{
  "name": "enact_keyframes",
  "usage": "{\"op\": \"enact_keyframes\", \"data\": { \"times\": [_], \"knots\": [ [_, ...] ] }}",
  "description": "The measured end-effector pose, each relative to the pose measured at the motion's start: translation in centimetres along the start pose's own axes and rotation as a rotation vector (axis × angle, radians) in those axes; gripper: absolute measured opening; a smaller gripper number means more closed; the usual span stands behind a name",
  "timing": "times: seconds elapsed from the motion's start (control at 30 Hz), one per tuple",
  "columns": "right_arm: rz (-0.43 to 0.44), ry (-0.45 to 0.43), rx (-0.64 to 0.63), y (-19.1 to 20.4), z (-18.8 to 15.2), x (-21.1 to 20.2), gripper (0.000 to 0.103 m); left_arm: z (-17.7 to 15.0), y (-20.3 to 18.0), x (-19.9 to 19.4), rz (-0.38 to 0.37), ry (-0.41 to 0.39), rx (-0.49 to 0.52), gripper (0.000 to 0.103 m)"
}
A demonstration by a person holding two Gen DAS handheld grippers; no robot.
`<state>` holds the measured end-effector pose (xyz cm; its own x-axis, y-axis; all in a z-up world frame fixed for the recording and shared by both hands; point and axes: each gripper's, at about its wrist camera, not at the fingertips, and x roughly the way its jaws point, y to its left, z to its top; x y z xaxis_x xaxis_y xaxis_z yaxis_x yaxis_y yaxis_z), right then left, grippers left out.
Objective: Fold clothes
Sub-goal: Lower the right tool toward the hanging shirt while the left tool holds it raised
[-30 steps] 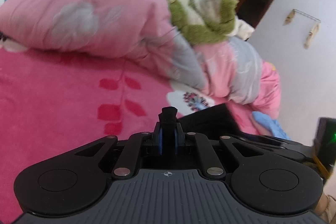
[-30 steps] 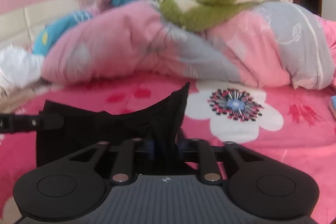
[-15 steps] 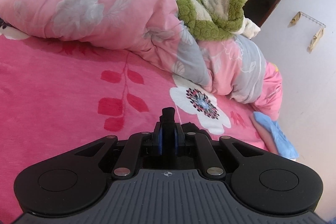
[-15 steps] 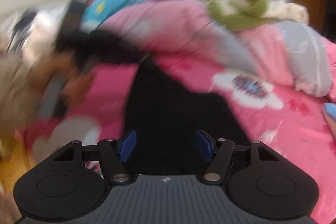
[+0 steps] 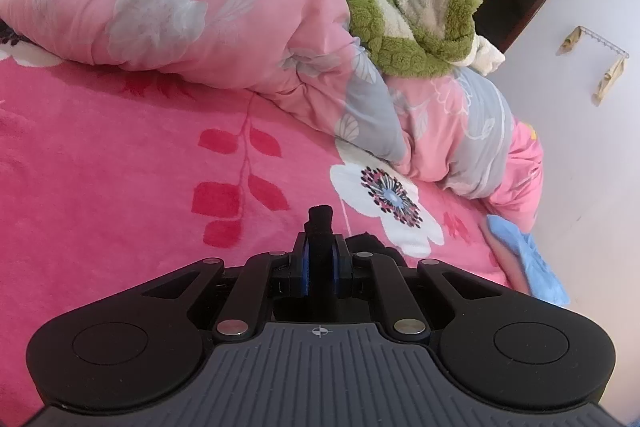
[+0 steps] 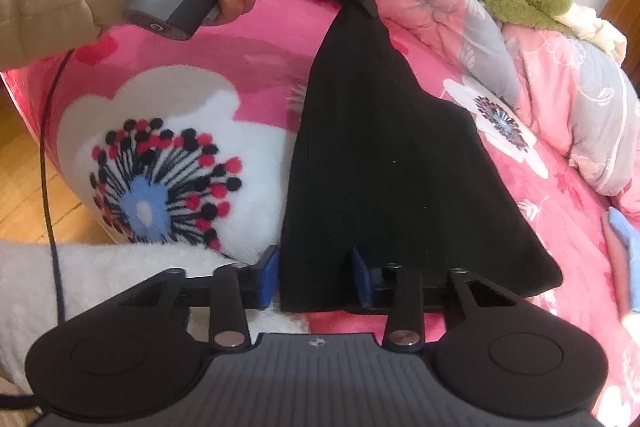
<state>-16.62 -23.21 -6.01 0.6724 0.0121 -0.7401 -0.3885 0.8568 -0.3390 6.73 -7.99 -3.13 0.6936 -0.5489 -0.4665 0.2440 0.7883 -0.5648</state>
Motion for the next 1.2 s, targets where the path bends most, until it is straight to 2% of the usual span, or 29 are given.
{"op": "enact_keyframes", "data": {
  "times": [0.07, 0.23, 0.4, 0.63, 0.83, 0.97, 1.03, 1.1, 1.2],
  "knots": [
    [-0.012, -0.009, 0.027, -0.3, -0.2, -0.5, 0.007, 0.1, -0.1, 0.0, -0.003, -0.001, -0.001, 0.008],
    [-0.068, -0.103, 0.136, -3.8, 0.3, -3.5, 0.006, 1.5, -2.2, 0.3, -0.038, -0.008, 0.03, 0.007],
    [-0.113, -0.213, 0.254, -9.7, 1.0, -6.5, 0.006, 3.4, -5.7, 1.9, -0.079, -0.011, 0.054, 0.007],
    [-0.162, -0.303, 0.311, -17.3, 1.8, -7.7, 0.006, 6.6, -11.0, 6.1, -0.118, 0.02, 0.045, 0.007],
    [-0.213, -0.37, 0.334, -23.0, 2.5, -9.6, 0.006, 9.4, -15.0, 7.5, -0.197, -0.008, 0.021, 0.007],
    [-0.239, -0.409, 0.285, -23.3, 3.6, -11.9, 0.006, 9.5, -15.3, 7.7, -0.226, -0.006, 0.017, 0.007],
    [-0.236, -0.415, 0.255, -22.2, 4.0, -12.5, 0.006, 8.6, -13.5, 7.7, -0.205, 0.017, 0.01, 0.007],
    [-0.207, -0.411, 0.23, -20.4, 4.1, -12.3, 0.006, 7.7, -11.7, 7.6, -0.182, 0.042, 0.003, 0.007],
    [-0.121, -0.396, 0.207, -17.0, 3.9, -10.6, 0.006, 6.3, -9.0, 7.6, -0.147, 0.079, -0.007, 0.007]
  ]
}}
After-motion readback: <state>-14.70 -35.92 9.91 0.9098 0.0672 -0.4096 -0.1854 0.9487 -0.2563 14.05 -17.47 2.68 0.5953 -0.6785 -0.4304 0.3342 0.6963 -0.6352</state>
